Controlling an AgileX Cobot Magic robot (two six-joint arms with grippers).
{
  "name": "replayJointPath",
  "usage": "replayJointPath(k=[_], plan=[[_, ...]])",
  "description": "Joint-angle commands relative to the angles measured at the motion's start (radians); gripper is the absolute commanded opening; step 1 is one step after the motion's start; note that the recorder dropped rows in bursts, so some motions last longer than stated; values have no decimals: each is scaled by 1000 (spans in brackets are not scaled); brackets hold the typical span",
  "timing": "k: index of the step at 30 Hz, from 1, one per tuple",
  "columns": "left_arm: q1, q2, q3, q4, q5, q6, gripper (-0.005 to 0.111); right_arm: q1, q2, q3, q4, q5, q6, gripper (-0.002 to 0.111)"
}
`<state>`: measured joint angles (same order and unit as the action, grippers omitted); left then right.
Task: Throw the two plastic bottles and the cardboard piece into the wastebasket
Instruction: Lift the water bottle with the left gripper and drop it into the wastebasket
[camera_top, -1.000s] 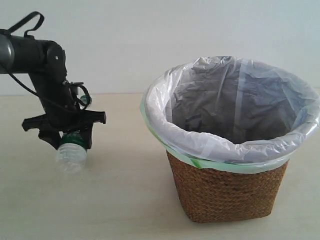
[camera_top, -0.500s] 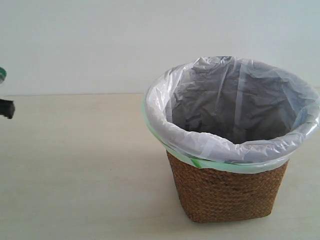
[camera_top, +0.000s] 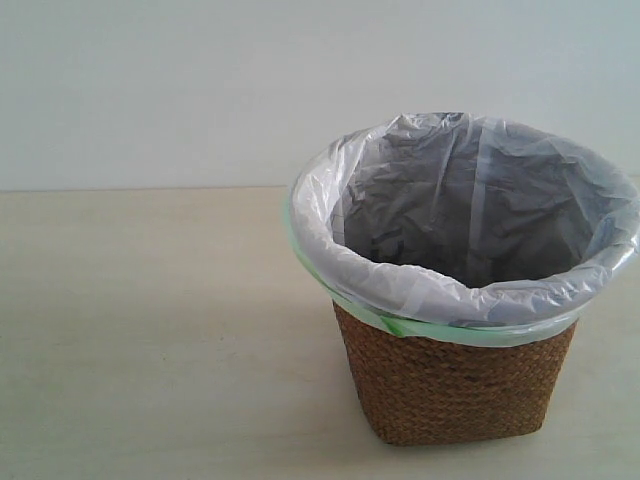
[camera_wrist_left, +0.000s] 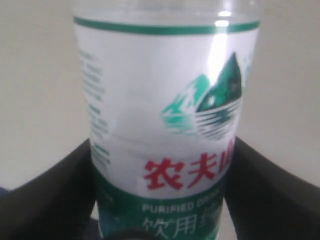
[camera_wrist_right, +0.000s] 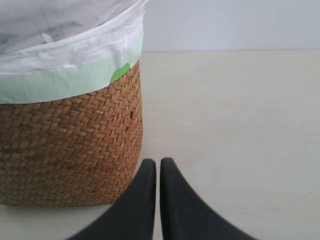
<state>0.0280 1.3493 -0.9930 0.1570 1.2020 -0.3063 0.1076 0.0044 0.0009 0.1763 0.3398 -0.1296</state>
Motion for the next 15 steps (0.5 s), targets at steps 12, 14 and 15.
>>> replayJointPath(k=[12, 14, 15], plan=[[-472, 339, -871, -1167, -156, 445, 108, -5, -4, -1, -5, -5, -4, 0], [-480, 339, -883, -854, -98, 217, 107, -5, -4, -1, -5, -5, -4, 0], [-480, 340, -883, -751, -60, 167, 107, -5, -4, -1, -5, -5, -4, 0]])
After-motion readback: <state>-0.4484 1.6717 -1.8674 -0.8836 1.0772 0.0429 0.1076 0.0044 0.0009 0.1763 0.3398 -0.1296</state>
